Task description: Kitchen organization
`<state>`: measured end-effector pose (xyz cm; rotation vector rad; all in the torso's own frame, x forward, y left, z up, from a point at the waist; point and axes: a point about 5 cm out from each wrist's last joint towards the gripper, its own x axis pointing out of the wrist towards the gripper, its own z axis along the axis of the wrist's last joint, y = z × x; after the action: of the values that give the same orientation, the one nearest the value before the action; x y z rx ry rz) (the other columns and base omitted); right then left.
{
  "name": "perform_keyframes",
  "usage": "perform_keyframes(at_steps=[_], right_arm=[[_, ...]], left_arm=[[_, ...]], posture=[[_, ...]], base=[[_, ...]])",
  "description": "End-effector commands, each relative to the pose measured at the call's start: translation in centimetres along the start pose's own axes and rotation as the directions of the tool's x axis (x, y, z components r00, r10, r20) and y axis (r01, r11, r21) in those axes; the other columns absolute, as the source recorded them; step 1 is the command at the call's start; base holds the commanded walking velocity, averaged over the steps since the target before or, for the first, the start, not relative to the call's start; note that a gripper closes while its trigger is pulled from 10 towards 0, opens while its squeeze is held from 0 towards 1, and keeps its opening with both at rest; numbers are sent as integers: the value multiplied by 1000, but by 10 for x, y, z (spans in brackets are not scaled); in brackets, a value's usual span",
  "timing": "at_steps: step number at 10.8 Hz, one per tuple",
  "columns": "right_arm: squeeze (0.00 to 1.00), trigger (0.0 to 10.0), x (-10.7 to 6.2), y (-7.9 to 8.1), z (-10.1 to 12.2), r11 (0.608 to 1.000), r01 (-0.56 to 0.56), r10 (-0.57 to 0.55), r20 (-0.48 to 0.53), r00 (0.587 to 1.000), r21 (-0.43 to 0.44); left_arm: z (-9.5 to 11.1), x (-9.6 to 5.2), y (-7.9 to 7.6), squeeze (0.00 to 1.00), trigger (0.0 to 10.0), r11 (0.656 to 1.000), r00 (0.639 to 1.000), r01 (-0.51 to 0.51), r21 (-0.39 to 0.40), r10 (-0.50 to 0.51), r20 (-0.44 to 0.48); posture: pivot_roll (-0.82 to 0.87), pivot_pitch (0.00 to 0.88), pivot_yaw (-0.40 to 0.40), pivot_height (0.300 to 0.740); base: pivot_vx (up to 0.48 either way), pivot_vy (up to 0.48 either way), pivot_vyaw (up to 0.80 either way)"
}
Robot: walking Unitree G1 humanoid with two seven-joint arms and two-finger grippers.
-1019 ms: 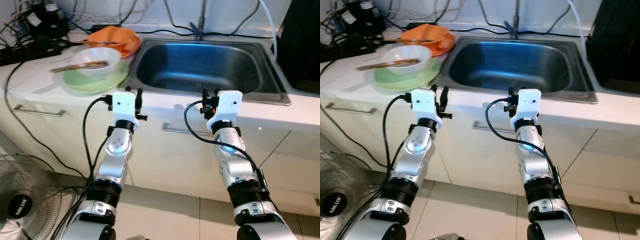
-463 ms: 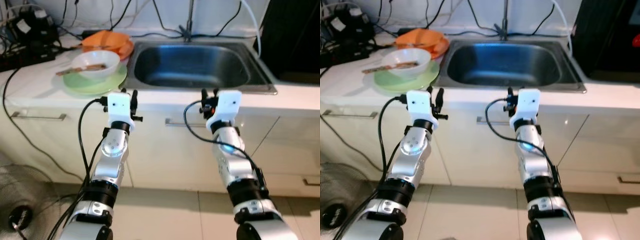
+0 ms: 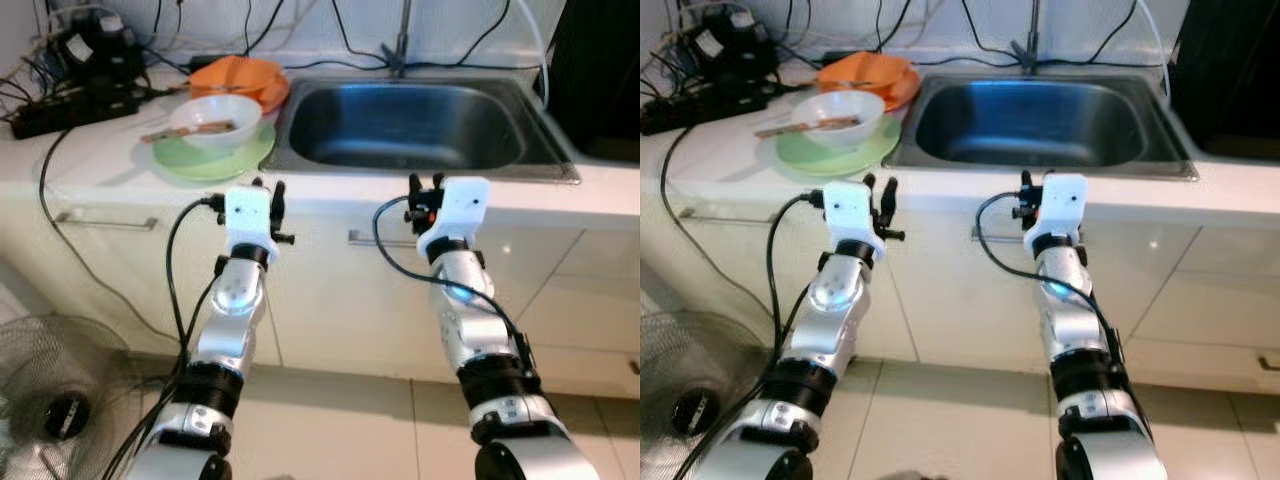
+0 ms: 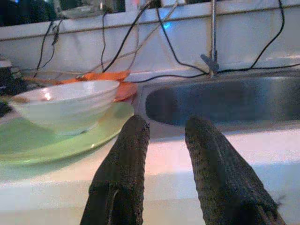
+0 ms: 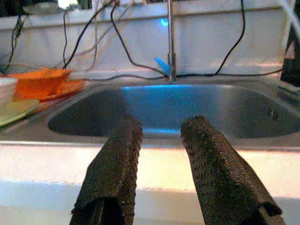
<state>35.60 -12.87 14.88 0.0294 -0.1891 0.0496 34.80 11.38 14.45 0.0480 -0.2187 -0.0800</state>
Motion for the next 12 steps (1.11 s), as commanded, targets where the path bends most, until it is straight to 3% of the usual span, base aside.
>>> perform_keyframes(at_steps=[1, 10, 12], right_arm=[[0, 10000, 0, -4, 0, 1000, 7, -7, -1, 1000, 0], [0, 10000, 1, 1, 2, 999, -25, 26, 18, 1000, -20], [0, 10000, 0, 1, 1, 999, -29, 29, 15, 999, -17]], left_arm=[[4, 2, -1, 0, 10000, 1000, 1000, -5, -4, 5, 10], [5, 1, -4, 0, 10000, 1000, 1000, -1, -10, 1, 14], [6, -2, -7, 0, 10000, 1000, 999, 15, -3, -15, 29]], posture=[[40, 0, 85, 740], [39, 0, 81, 740], [41, 0, 79, 740]], base=[[412, 0, -800], [430, 0, 0], [0, 0, 0]])
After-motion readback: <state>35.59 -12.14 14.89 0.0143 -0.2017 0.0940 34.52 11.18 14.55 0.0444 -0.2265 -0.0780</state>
